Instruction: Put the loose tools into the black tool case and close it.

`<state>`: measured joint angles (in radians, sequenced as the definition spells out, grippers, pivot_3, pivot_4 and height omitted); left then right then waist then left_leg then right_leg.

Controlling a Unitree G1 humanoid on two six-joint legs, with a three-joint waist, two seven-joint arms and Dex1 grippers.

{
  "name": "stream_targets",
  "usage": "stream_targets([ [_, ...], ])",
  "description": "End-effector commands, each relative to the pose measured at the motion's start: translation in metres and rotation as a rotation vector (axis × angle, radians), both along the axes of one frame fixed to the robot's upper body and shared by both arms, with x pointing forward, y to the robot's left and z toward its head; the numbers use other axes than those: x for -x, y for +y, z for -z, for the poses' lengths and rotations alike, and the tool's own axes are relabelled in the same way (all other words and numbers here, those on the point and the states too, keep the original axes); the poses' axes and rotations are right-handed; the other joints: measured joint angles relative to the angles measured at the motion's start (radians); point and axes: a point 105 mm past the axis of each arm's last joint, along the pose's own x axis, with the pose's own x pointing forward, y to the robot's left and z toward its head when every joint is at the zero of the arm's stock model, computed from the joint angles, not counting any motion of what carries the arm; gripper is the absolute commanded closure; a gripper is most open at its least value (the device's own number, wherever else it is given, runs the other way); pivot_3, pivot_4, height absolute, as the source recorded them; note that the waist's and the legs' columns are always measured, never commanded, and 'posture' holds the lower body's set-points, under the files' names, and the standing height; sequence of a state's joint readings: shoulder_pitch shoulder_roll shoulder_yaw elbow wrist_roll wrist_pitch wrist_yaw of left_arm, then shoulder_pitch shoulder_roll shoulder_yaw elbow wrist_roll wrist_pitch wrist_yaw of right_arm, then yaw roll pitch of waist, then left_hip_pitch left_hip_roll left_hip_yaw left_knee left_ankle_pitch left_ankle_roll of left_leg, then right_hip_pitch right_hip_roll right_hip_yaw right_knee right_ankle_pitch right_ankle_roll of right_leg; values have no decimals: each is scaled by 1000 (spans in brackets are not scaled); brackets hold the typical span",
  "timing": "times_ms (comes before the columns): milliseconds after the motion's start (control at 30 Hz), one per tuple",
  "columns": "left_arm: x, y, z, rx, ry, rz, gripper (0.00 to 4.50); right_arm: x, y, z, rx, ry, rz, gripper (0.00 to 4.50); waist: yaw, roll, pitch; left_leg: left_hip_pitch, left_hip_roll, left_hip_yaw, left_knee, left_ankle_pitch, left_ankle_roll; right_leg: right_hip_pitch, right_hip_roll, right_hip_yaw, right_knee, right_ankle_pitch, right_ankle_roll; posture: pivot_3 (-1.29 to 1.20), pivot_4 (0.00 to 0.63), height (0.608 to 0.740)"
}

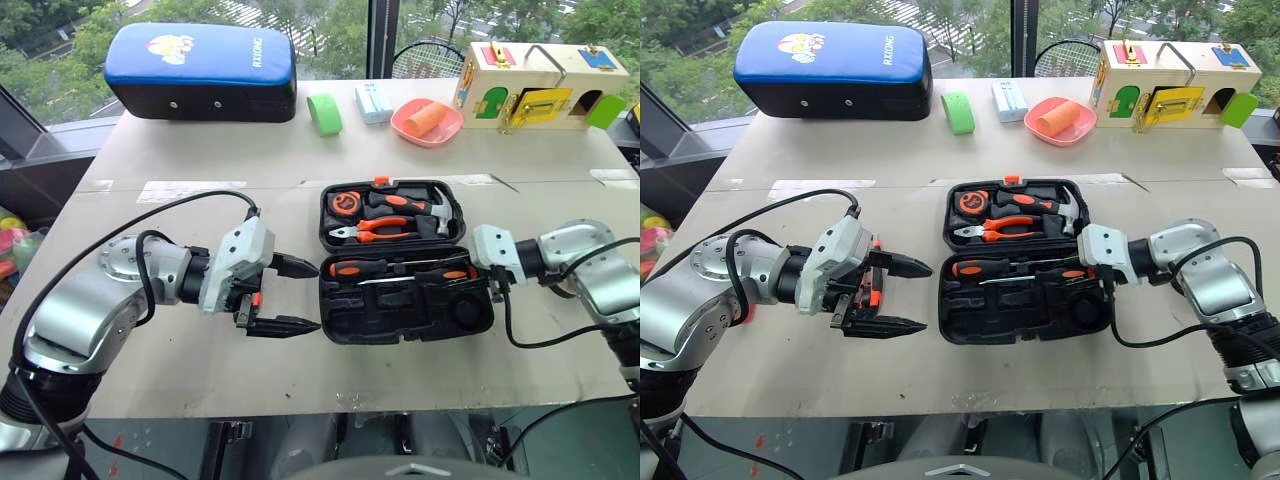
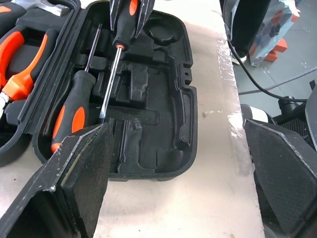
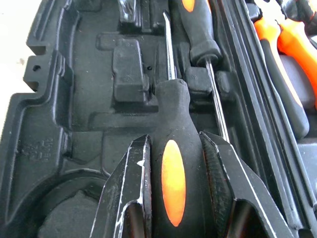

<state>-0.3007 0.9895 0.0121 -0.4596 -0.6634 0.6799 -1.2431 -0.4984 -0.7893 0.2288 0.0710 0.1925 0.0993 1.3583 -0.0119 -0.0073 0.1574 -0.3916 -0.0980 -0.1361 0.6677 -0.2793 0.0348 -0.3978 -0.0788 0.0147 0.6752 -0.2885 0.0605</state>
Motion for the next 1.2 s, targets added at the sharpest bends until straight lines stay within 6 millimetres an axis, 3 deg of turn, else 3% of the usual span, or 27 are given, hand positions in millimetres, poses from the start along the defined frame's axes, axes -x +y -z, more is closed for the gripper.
stream_targets([
  [33, -1, -1, -9, 4, -51, 10, 0, -3, 1, -2, -3, 1, 11, 3942, 0, 0, 0, 0, 0, 0, 0, 0, 0, 0, 0, 0, 0, 0, 0, 0, 150, 735],
  [67, -1, -1, -9, 5, -51, 11, 0, -1, 3, -4, -15, 11, 9, 2904, 0, 0, 0, 0, 0, 0, 0, 0, 0, 0, 0, 0, 0, 0, 0, 0, 150, 735],
  [167, -1, -1, -9, 7, -52, 12, 0, 2, 7, -11, -41, 5, -14, 1725, 0, 0, 0, 0, 0, 0, 0, 0, 0, 0, 0, 0, 0, 0, 0, 0, 150, 735],
  [200, -1, -1, -8, 8, -52, 11, 0, 3, 12, -19, -71, -8, -23, 1055, 0, 0, 0, 0, 0, 0, 0, 0, 0, 0, 0, 0, 0, 0, 0, 0, 150, 735],
  [267, -1, 0, -8, 9, -53, 8, 0, 4, 23, -36, -142, -20, -34, 192, 0, 0, 0, 0, 0, 0, 0, 0, 0, 0, 0, 0, 0, 0, 0, 0, 150, 735],
  [367, -2, 0, -8, 11, -55, 4, 0, 5, 38, -53, -224, 1, -37, 192, -6, 0, 0, 0, 0, 0, 0, 0, 0, 0, 0, 1, 1, 0, 0, 0, 150, 735],
  [400, -3, 0, -7, 12, -55, 4, 0, 5, 42, -54, -237, 13, -36, 631, -3, 0, 0, 0, 0, 0, 0, 0, 0, 0, 0, 0, 1, 0, 0, 0, 150, 735],
  [467, -3, -1, -7, 13, -56, 3, 0, 6, 46, -53, -243, 27, -35, 1085, 2, 0, 0, 0, 0, 0, 0, 0, 0, 0, 0, 0, 1, 0, 0, 0, 150, 735],
  [700, -4, 0, -7, 14, -58, -2, 0, -2, 44, -19, -166, 31, -1, 4386, 1, 0, 0, -1, -1, -1, 1, 0, 0, 0, 0, -1, 1, 0, 0, 0, 150, 735],
  [1000, -7, -1, -5, 17, -60, -7, 0, -7, 19, 51, 32, 86, 67, 4386, -2, -1, -2, 1, -1, -1, 1, 0, 0, 0, 0, -1, 2, 0, 0, 0, 150, 735],
  [1100, -8, 0, -3, 15, -57, -16, 0, -6, 19, 46, 11, 80, 54, 4386, 2, -3, -3, 6, -1, -1, 1, 0, 0, 5, 0, 0, 2, 0, 0, 0, 150, 735],
  [1200, -7, 3, 0, 15, -45, -45, 0, -6, 34, 14, -156, 25, 25, 4386, 2, -3, -3, 8, -1, -1, 1, 0, 0, 7, 0, 0, 2, 0, 0, 0, 150, 735],
])
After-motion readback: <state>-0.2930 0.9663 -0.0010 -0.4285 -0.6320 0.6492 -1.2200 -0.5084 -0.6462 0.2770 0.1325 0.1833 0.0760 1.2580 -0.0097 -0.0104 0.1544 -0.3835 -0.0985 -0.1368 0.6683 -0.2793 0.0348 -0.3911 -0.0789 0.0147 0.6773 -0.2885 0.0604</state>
